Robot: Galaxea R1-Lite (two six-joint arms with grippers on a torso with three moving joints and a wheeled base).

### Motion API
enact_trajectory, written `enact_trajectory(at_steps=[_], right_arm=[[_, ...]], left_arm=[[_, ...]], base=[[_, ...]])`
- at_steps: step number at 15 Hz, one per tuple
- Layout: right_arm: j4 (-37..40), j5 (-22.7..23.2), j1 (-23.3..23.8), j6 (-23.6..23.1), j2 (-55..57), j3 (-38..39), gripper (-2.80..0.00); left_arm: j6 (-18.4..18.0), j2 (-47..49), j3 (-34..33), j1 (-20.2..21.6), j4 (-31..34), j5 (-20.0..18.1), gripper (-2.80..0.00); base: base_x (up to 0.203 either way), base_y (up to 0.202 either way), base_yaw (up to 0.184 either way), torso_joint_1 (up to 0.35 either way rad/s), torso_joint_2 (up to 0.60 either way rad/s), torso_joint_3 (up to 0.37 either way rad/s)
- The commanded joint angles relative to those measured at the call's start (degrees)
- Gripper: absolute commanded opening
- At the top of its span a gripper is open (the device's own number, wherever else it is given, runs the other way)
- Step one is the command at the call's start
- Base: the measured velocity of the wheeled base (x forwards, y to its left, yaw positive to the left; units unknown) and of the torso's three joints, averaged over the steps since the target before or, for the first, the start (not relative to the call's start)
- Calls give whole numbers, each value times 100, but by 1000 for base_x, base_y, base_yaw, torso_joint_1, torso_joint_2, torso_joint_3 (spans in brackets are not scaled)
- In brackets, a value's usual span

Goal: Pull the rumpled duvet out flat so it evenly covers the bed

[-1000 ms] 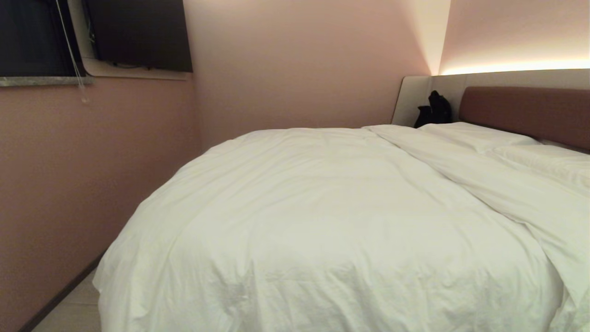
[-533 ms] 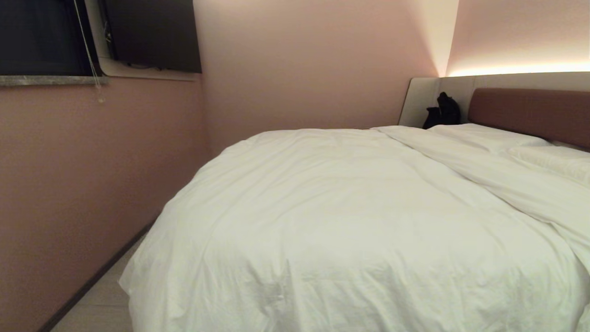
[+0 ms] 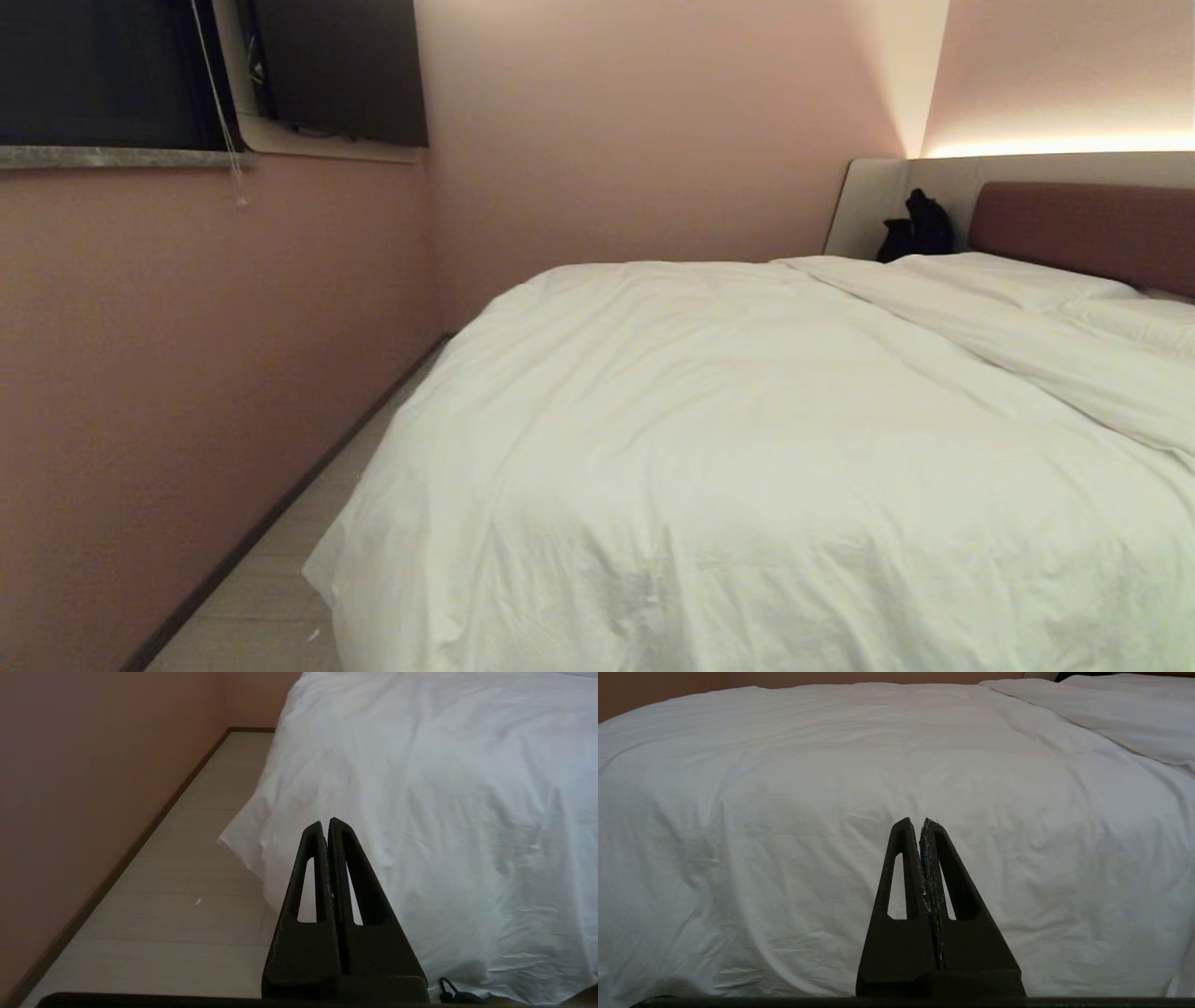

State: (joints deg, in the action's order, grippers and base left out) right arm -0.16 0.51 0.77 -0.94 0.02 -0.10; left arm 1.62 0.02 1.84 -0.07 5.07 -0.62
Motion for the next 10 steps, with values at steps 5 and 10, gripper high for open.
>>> enact_trajectory(at_steps=[5, 10], right_arm=[[-1, 2, -5, -2, -2, 1, -280], [-1, 2, 2, -2, -2, 1, -280]], left_arm=[[22, -2, 0, -1, 3, 5, -280], [22, -2, 0, -1, 3, 1, -280]], base=[[0, 196, -1, 3, 2, 4], [0, 196, -1, 2, 1, 2]])
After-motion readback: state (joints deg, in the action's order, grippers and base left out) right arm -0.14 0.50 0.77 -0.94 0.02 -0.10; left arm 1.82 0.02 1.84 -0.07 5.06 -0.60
